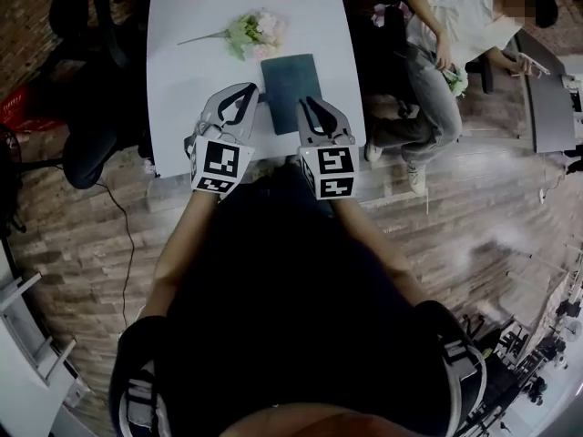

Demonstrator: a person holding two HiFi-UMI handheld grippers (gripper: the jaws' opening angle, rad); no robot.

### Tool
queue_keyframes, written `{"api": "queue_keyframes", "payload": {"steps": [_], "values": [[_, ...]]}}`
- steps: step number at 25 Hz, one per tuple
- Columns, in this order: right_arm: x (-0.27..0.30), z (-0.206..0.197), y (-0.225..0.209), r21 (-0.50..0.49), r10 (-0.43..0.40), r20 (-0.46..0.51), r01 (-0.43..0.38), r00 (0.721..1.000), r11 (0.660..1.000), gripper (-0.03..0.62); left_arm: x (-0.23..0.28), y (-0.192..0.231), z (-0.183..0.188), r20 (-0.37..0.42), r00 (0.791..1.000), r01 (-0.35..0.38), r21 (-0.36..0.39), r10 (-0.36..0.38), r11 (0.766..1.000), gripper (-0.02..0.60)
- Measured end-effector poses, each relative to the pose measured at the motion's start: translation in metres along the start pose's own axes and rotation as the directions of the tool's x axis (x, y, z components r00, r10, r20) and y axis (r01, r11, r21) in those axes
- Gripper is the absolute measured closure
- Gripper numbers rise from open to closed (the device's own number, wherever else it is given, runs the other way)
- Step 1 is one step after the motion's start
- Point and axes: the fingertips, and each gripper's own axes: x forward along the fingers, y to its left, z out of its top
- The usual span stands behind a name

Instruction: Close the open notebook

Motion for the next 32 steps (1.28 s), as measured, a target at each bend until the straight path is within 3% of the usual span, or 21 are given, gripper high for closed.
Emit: {"api": "queue_keyframes", "payload": {"steps": [5,11,16,23,28,32], "values": [[-0.026,0.086,-0.046,0.002,-0.119,0.198,0.121,0.973,0.993,0.582,-0.001,0.028,0.082,0.161,0.986,-0.04,-0.031,0.045,0.999,0.574],[-0.086,0.17,-0.08,0.017,-0.208,0.417,0.221,0.885,0.975,0.582,-0.03,0.052,0.162,0.285,0.943,-0.153,-0.096,0.174,0.984,0.575],[-0.123,0.201,-0.093,0.015,-0.225,0.502,0.251,0.835,0.968,0.582,-0.048,0.057,0.202,0.337,0.916,-0.193,-0.11,0.219,0.975,0.575],[-0.138,0.211,-0.11,0.026,-0.203,0.522,0.223,0.828,0.975,0.582,-0.05,0.048,0.226,0.332,0.911,-0.219,-0.11,0.244,0.969,0.575],[-0.146,0.211,-0.126,0.009,-0.173,0.508,0.196,0.844,0.981,0.582,-0.045,0.035,0.237,0.311,0.91,-0.246,-0.131,0.276,0.96,0.575],[-0.161,0.21,-0.139,-0.004,-0.135,0.526,0.161,0.839,0.987,0.582,-0.044,0.015,0.248,0.307,0.903,-0.275,-0.122,0.3,0.954,0.575]]}}
